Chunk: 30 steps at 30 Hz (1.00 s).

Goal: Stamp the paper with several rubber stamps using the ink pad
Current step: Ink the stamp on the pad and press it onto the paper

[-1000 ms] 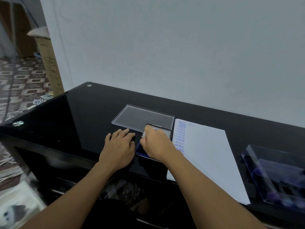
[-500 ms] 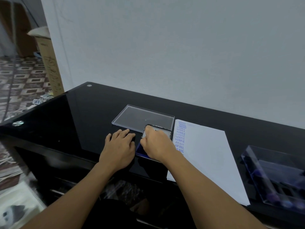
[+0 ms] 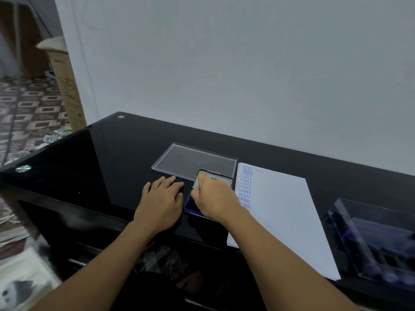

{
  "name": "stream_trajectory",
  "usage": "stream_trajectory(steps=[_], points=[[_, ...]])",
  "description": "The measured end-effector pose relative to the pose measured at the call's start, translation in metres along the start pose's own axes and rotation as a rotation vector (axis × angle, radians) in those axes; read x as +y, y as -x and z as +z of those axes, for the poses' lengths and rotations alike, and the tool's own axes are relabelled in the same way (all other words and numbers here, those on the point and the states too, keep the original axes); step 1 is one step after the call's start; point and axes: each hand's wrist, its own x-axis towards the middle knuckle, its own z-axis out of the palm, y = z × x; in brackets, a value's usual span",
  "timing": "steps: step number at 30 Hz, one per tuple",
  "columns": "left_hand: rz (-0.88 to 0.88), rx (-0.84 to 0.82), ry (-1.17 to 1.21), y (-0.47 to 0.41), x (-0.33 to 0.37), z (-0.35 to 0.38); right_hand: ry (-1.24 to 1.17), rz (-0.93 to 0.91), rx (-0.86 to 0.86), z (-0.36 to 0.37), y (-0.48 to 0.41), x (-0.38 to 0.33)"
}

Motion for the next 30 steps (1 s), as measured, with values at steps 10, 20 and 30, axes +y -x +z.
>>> stream_trajectory(steps=[10,20,30], points=[[-0.017,-0.012,0.032,-0.001,-0.001,0.000,0.009,0.000,0.000,0.000,0.001,0.000],[-0.078,0.069,0.217,-0.007,0.006,-0.012,-0.052,-0.018,-0.060,0.000,0.002,0.008],[0.005,0.110,0.477,-0.019,0.047,-0.059,-0.388,0.138,-0.040,-0.072,0.002,0.040]])
